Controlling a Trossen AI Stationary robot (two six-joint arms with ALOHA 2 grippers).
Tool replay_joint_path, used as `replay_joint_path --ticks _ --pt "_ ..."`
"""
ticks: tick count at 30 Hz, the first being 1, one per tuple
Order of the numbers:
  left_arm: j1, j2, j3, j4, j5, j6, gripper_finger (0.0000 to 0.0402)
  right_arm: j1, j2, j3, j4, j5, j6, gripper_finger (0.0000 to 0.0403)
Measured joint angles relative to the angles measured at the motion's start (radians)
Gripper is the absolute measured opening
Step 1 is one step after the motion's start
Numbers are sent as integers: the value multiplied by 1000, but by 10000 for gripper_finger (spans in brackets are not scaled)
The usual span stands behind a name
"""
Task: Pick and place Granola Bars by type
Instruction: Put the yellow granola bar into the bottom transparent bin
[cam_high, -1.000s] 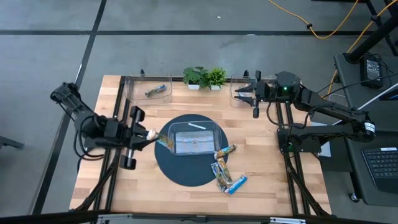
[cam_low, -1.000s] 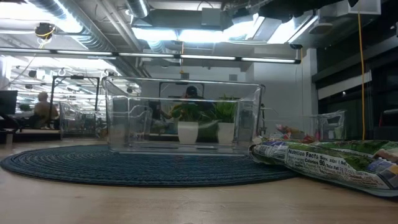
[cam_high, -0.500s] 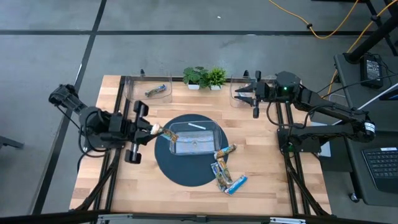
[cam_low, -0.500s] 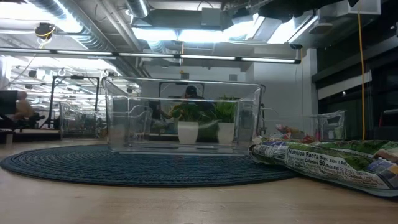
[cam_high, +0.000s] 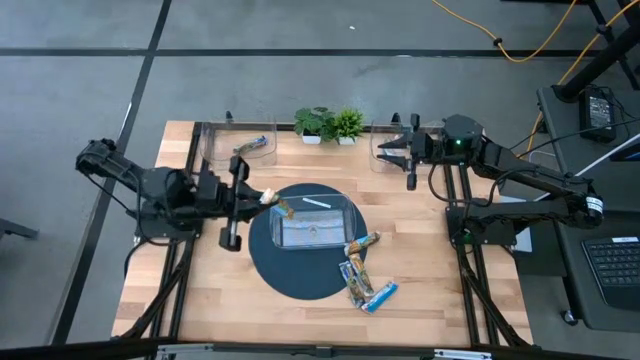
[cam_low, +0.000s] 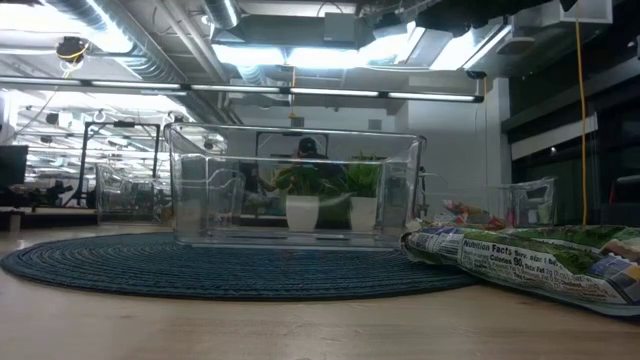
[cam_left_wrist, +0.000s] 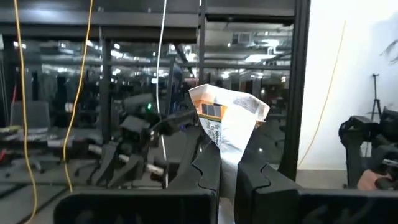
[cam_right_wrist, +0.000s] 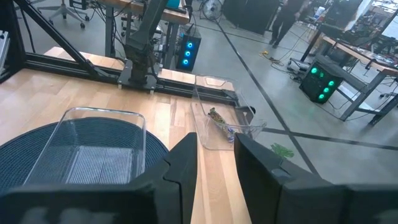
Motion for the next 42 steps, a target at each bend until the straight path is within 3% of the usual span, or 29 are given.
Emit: replay_joint_path --ticks 14,27,35,39,42 --pt "189 9 0 -273 29 -271 4 0 0 0 -8 0 0 110" --pt "386 209 0 -273 394 -454 6 0 0 0 -10 0 -22 110" --pt "414 251 1 -164 454 -490 5 0 0 0 -16 0 -22 110" --pt "414 252 74 -263 451 -486 4 0 0 0 -16 0 -21 110" --pt "414 251 155 -449 441 -440 4 0 0 0 -16 0 -22 110"
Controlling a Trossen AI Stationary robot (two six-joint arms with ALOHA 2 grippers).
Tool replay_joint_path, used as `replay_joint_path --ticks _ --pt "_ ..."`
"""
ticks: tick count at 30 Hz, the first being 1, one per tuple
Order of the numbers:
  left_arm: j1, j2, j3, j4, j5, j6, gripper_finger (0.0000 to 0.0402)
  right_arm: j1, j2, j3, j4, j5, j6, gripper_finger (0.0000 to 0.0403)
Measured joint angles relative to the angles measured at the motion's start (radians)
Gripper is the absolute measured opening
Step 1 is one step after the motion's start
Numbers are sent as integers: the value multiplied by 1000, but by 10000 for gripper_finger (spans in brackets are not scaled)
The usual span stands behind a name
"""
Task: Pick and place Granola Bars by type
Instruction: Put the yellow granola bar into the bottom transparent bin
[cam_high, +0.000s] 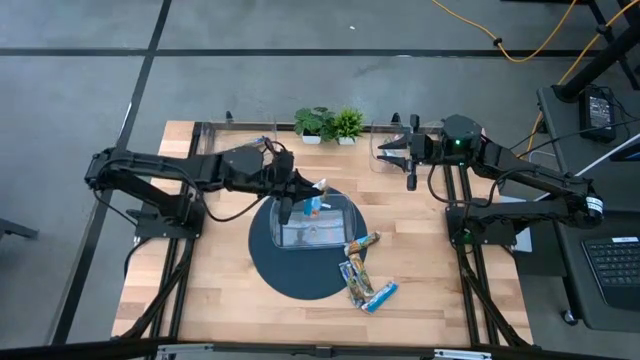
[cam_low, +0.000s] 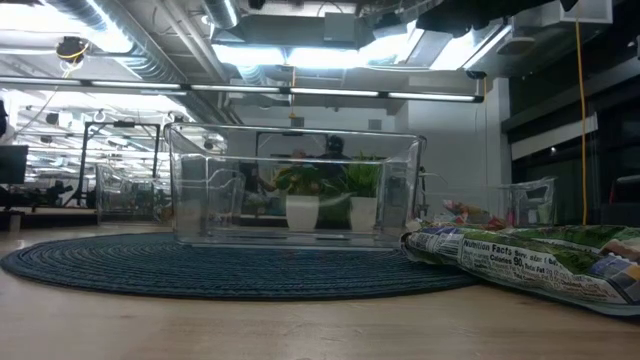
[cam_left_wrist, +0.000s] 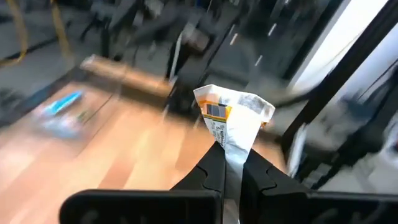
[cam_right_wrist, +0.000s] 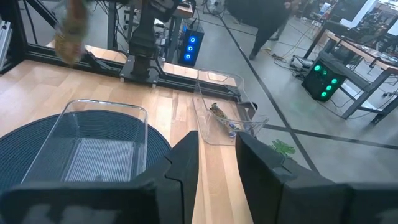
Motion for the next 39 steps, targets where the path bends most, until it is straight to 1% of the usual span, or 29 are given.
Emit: replay_joint_path --ticks 3,6,9,13,15,19,22,28,35,39 --pt "3 1 57 -181 -33 19 5 0 0 0 0 0 0 110" --pt "14 0 76 -291 -40 1 5 0 0 0 0 0 0 110" --pt "21 7 76 -349 -16 -19 5 0 0 0 0 0 2 110" --pt "23 63 76 -426 21 -7 5 0 0 0 0 0 1 110" --pt "25 102 76 -432 49 10 5 0 0 0 0 1 3 110" --pt "39 176 76 -416 149 68 5 0 0 0 0 1 3 110" --pt "53 222 76 -401 196 110 6 0 0 0 0 2 4 110" --pt "94 324 76 -387 195 247 6 0 0 0 0 1 6 110" --pt "113 466 76 -375 193 345 6 0 0 0 -7 2 7 110" --pt "115 542 76 -364 194 357 6 0 0 0 -26 2 7 110"
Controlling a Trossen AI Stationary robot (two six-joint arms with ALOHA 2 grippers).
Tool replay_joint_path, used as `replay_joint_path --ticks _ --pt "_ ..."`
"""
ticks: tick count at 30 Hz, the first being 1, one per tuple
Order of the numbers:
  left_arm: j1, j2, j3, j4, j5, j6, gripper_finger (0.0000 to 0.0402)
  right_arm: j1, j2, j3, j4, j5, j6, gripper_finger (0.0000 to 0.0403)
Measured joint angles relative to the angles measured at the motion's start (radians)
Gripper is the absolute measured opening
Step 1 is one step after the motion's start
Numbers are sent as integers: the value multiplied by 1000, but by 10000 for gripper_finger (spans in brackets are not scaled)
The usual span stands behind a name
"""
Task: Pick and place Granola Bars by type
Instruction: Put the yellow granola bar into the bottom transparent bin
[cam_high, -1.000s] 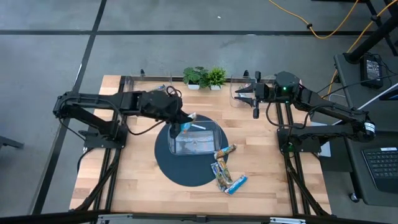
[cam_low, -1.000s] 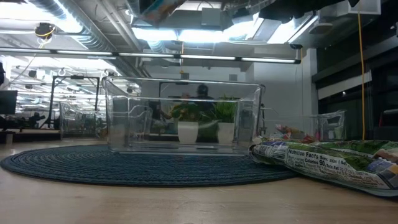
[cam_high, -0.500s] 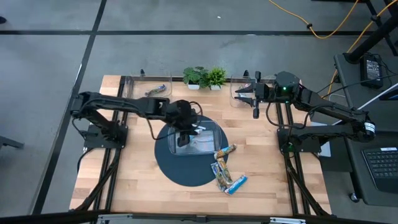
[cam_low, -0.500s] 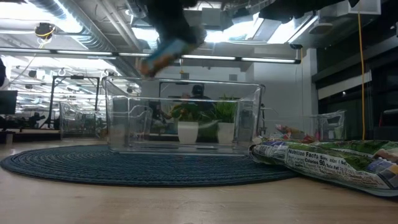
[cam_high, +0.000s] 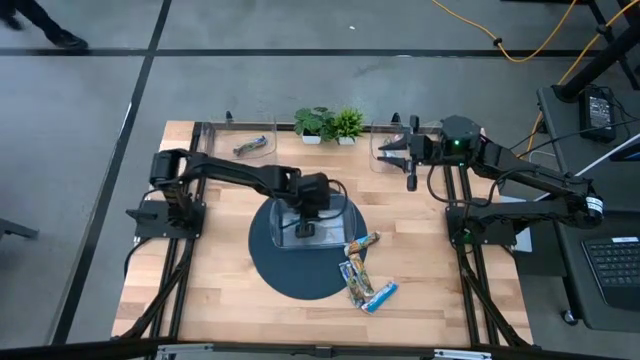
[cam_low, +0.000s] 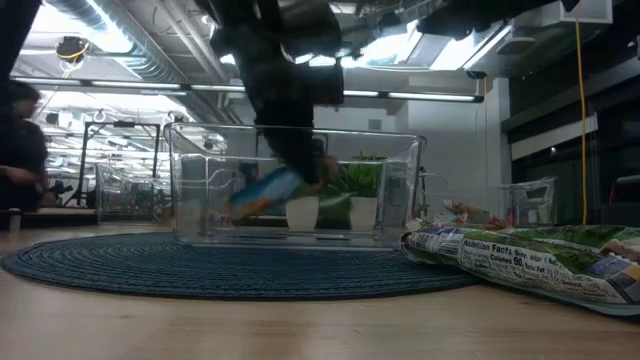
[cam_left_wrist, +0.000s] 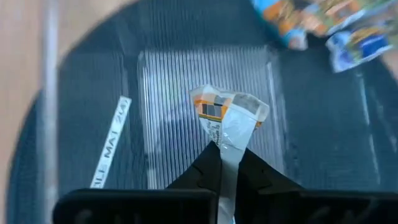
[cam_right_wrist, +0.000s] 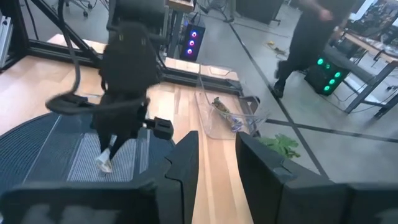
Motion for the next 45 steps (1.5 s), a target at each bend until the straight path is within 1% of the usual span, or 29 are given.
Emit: replay_joint_path --ticks 5,8,13,16,20,24,27,28,33,40,42,45 --pt "0 67 0 10 8 2 6 0 0 0 -35 0 0 110" --pt "1 75 3 26 31 5 6 0 0 0 -41 0 0 110" --pt "2 79 3 37 16 5 20 0 0 0 -41 0 23 110" --pt "1 80 3 36 3 5 42 0 0 0 -41 0 24 110" --pt "-2 84 33 -12 6 9 86 0 0 0 -41 0 23 110" --pt "-7 86 136 -111 5 35 132 0 0 0 -41 0 20 110" --pt "-11 84 240 -239 -8 77 156 0 0 0 -41 1 10 110" --pt "-15 84 277 -279 -29 95 160 0 0 0 -41 1 7 110" --pt "-42 83 425 -450 -236 180 168 0 0 0 -41 1 4 110" --pt "-45 83 572 -592 -479 181 160 1 0 0 -41 0 23 110" --pt "-46 83 615 -628 -536 168 157 6 0 0 -41 0 23 110" --pt "-46 66 661 -638 -575 149 152 22 0 0 -42 1 -1 110"
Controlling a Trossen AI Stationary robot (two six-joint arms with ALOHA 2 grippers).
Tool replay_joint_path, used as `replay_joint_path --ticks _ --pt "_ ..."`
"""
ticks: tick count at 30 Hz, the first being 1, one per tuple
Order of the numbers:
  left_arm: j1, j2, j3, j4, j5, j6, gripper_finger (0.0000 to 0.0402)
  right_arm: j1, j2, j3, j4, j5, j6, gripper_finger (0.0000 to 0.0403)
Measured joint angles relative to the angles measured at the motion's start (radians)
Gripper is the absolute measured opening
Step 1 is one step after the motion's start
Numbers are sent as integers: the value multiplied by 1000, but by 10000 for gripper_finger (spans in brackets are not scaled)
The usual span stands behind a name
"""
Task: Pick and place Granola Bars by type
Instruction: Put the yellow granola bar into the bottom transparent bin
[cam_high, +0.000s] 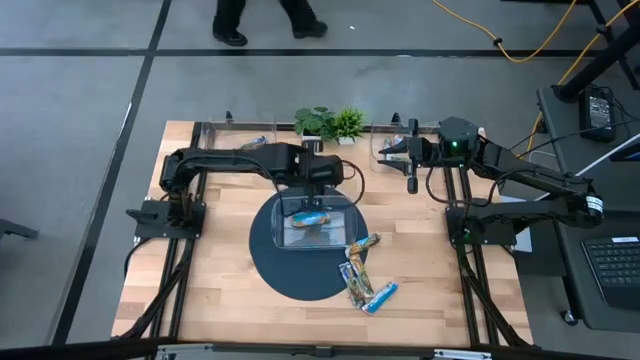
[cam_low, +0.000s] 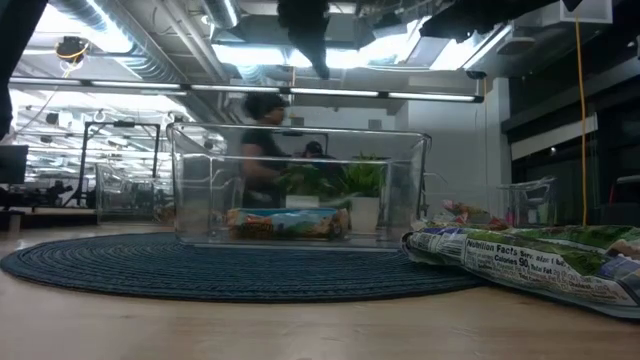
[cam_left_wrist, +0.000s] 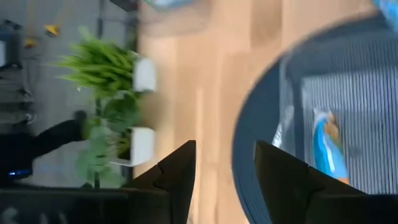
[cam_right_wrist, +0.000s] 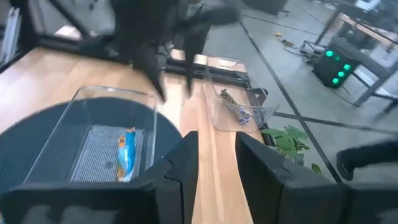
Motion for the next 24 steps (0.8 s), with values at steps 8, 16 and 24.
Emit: replay_joint_path --ticks 8,16,24 --pt "1 -103 17 38 -50 -105 143 70 0 3 -114 15 -78 112" --pt "1 -218 17 59 -141 -159 143 138 0 98 -423 28 -42 216" --pt "1 -293 17 118 -189 -159 143 260 9 109 -621 27 54 349"
